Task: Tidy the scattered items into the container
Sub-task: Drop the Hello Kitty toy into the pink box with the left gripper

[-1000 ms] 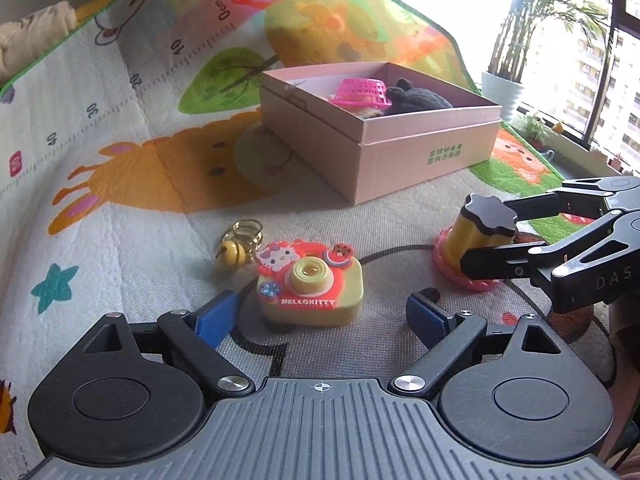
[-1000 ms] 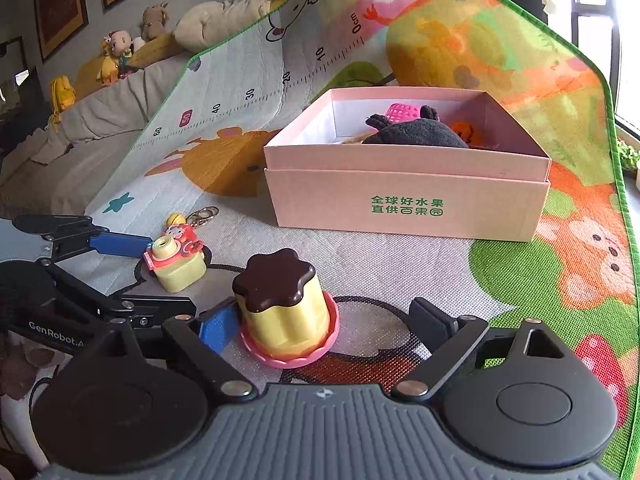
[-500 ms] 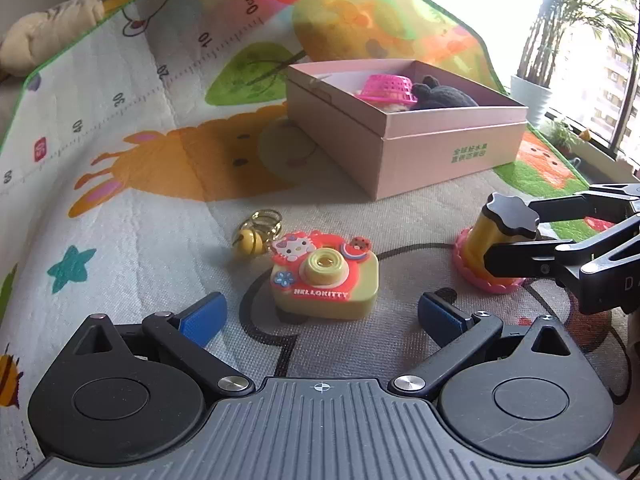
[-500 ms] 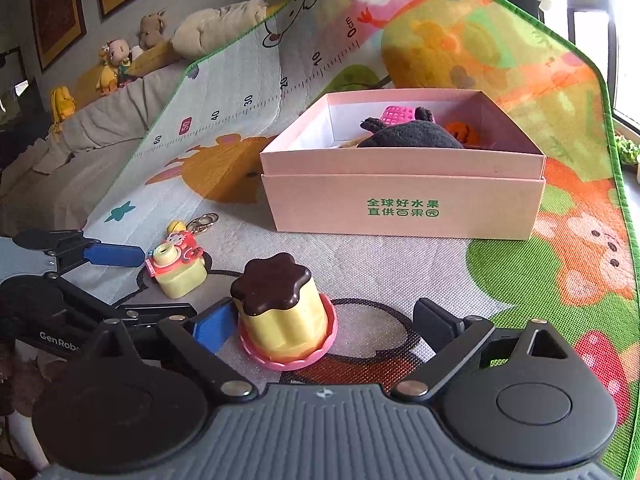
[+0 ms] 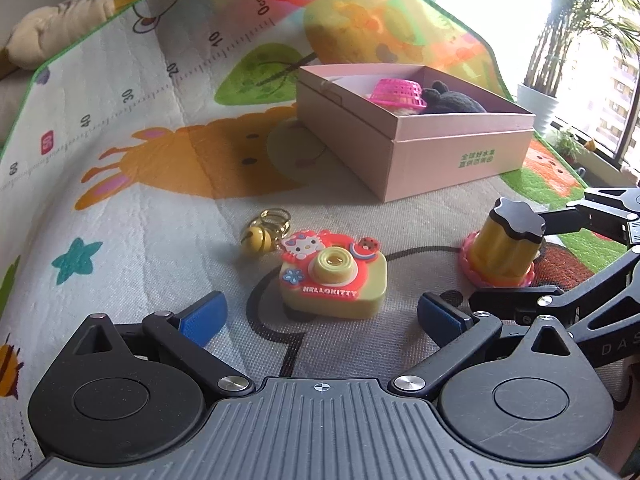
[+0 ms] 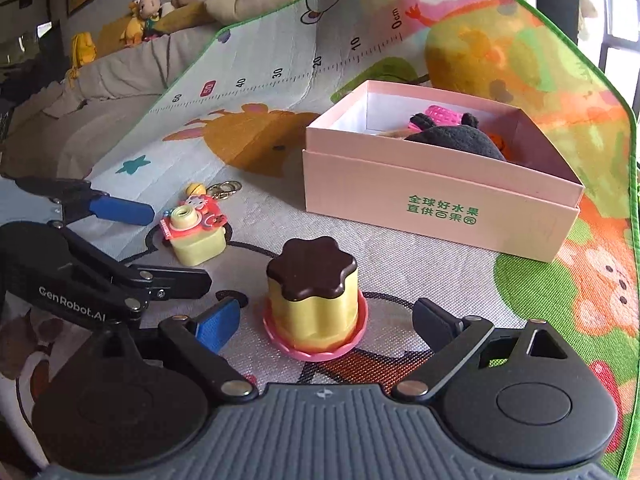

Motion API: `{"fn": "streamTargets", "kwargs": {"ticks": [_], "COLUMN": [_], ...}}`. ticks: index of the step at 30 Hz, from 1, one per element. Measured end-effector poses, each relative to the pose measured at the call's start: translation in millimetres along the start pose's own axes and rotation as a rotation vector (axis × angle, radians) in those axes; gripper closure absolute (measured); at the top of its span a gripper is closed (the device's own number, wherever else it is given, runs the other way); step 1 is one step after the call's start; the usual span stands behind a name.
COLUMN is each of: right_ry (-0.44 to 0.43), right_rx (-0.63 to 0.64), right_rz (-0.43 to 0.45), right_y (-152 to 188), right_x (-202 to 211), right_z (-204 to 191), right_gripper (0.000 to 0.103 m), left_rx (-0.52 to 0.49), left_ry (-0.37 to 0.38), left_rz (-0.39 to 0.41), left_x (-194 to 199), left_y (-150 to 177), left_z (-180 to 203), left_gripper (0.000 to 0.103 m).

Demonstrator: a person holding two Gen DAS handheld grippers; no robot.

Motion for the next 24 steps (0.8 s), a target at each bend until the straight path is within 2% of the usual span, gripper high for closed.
{"fn": "streamTargets", "kwargs": {"ticks": [1,3,5,15,19,22,24], "right_ry": [-0.009,-0.01,-0.004,0.02,0.035,0.052,0.063], "right_rx": [0.01,0.023,0.022,-0.026,-0.025,-0.025,-0.031], "right_rz": [0.008,0.025,0.037,0.046,0.038,0.033,0.037], "right_y": [0.2,1.0,1.5,1.3,8.9,17.7,21.6], "right_x": [1.3,4.5,6.6,9.9,19.1,28.8,36.3], "right_z": [-1.5,-3.3,-3.2,5.5,8.8,12.7,16.7], "right_gripper": [0.02,0.038,0.047,0.047,0.047,0.047,0.047], "left_rx": [-0.002,0.0,0.0,0.013,-0.004,-0.016,-0.004], "left_ry": [-0.003,-0.003,-0.003,-0.016,0.012,0.001,0.006], "left_rz": [0.0,0.0,0.001,0.026,0.054,0.035,0.032], "left_x": [-0.1,0.0,0.0,4.2,6.7,0.1,-2.4], "left_y": [0.0,0.1,0.1,-3.8,-12.7,-16.1,-17.7], "left_z": [0.5,0.4,0.4,-0.3,8.6,14.3,14.4], "left_gripper": [0.0,0.0,0.0,0.0,0.002,0.04,0.041]}}
Point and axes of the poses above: each gripper's, at about its wrist camera, not at the fingertips, and x roughly against the way its jaws point, z to its right, y to its underside, the point moved 7 cm from there along -x, roughly the way its jaws point, and after that the axes turned 6 degrees about -z, right-handed, at the moved point
